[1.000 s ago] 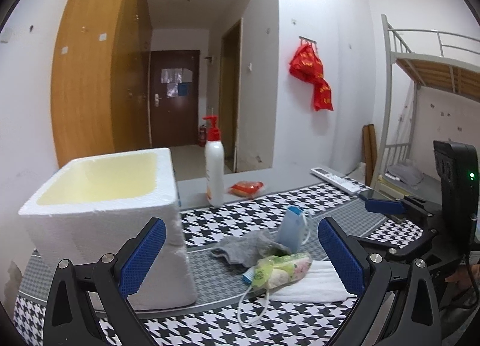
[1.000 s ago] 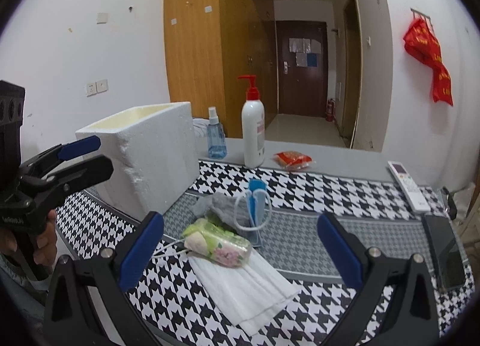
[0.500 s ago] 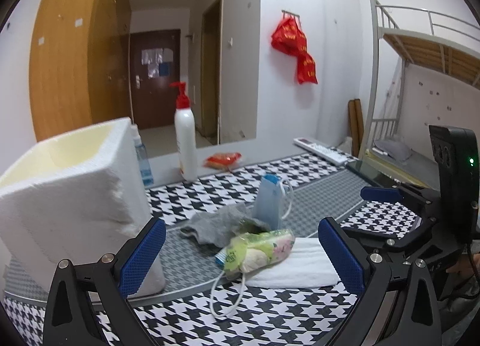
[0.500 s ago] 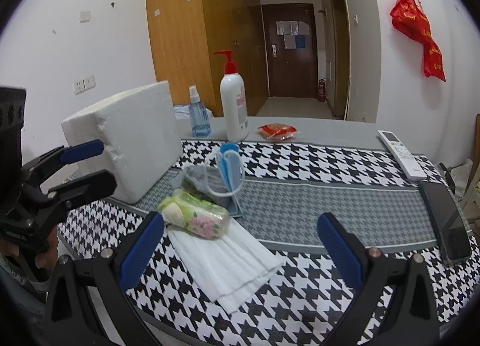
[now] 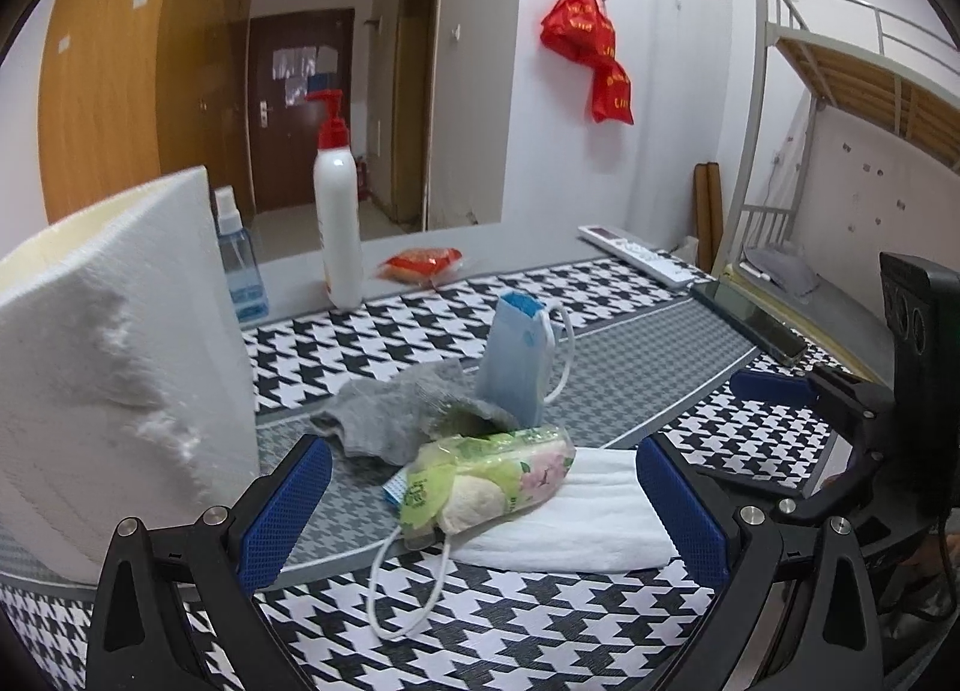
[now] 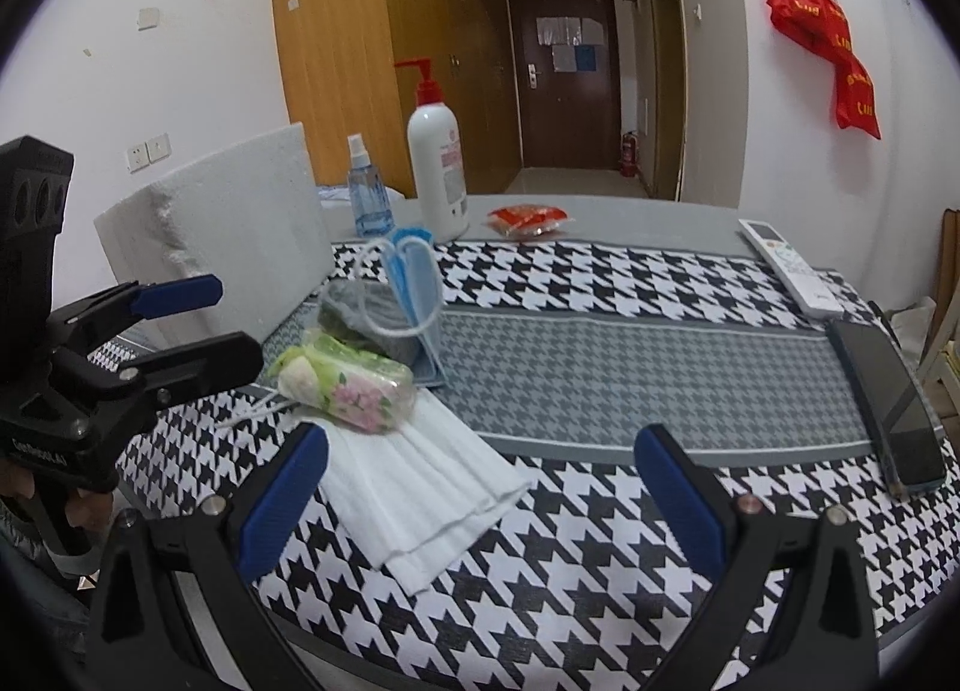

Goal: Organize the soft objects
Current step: 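Close the left gripper on the green-labelled plastic bag while the right tool nears the white tissue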

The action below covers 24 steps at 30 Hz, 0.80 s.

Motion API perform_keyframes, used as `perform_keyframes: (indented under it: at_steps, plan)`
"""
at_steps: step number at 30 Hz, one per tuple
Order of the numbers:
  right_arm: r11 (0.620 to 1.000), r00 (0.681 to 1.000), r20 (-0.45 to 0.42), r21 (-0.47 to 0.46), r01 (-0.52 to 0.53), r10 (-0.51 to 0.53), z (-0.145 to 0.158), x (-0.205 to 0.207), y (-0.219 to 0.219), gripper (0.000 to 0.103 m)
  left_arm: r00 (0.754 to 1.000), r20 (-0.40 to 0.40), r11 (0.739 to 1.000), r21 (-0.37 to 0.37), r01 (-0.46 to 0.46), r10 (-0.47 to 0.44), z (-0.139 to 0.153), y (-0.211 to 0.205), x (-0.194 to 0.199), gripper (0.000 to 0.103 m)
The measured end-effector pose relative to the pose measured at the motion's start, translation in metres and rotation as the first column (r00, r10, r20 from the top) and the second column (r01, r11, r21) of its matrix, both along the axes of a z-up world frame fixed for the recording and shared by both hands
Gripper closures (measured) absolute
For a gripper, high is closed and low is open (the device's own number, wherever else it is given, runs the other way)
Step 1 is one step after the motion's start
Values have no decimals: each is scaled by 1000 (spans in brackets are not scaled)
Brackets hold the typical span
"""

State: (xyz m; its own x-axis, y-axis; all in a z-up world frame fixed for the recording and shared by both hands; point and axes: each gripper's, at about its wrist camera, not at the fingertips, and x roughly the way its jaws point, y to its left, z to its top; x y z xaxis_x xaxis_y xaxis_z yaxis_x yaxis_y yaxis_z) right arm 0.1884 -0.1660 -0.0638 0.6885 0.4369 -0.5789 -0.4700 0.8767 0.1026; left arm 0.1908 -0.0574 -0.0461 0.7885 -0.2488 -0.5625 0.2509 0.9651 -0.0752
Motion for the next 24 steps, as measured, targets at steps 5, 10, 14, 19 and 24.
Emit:
perform_keyframes:
  at_steps: [5, 10, 14, 19, 24]
  plan:
    - [1000, 1000, -23, -21, -2, 2, -7, 2, -3, 0, 999, -40, 1000, -9, -17, 16, -7, -5, 11, 1]
    - [999, 999, -42, -33, 5, -7, -15, 4, -11, 0, 994, -102, 999, -14, -50, 49, -18, -12, 24, 1]
    - [999, 999, -41, -38, 0, -1, -15, 3, -14, 0, 990, -124, 997, 11, -72, 73, -22, -20, 31, 1]
    - [999, 998, -54, -31, -19, 18, -16, 7, -16, 0, 983, -144, 993, 49, -109, 115, -26, -26, 40, 1]
    - [998, 997, -61, -44, -46, 44, -17, 9, -15, 0, 979, -157, 989, 85, -117, 129, -32, -31, 46, 1]
